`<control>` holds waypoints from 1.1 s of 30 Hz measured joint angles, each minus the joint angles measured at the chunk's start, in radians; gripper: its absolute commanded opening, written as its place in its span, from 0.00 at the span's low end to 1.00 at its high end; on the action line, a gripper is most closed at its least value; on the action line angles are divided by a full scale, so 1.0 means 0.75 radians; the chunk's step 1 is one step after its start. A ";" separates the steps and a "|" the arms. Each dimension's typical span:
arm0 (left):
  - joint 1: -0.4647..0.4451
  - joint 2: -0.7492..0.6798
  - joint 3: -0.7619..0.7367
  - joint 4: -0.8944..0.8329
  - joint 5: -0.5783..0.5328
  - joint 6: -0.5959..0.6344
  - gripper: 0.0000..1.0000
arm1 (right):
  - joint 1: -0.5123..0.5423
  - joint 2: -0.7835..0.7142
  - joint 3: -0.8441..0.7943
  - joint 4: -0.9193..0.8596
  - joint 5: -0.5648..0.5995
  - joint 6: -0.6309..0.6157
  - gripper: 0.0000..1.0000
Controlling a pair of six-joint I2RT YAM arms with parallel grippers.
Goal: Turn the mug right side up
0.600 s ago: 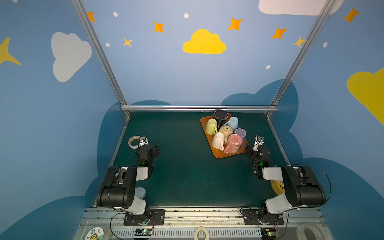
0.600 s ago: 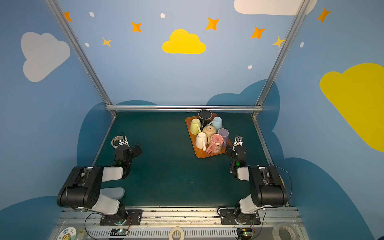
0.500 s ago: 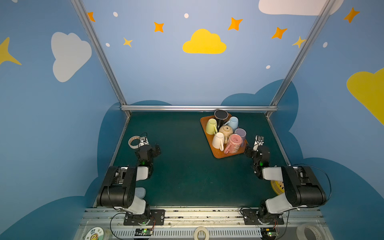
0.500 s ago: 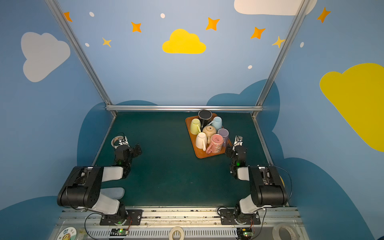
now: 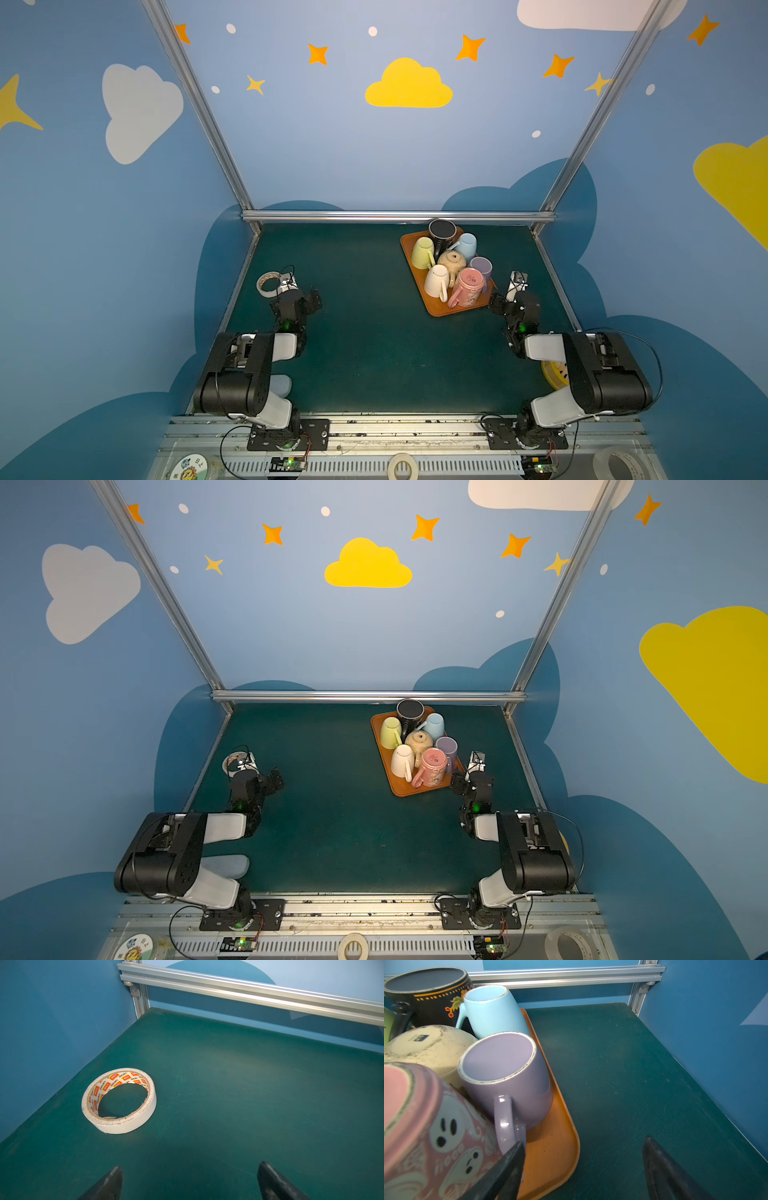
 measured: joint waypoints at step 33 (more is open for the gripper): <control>0.002 -0.012 0.089 -0.174 0.035 0.002 1.00 | 0.010 -0.016 -0.005 -0.003 0.002 -0.011 0.82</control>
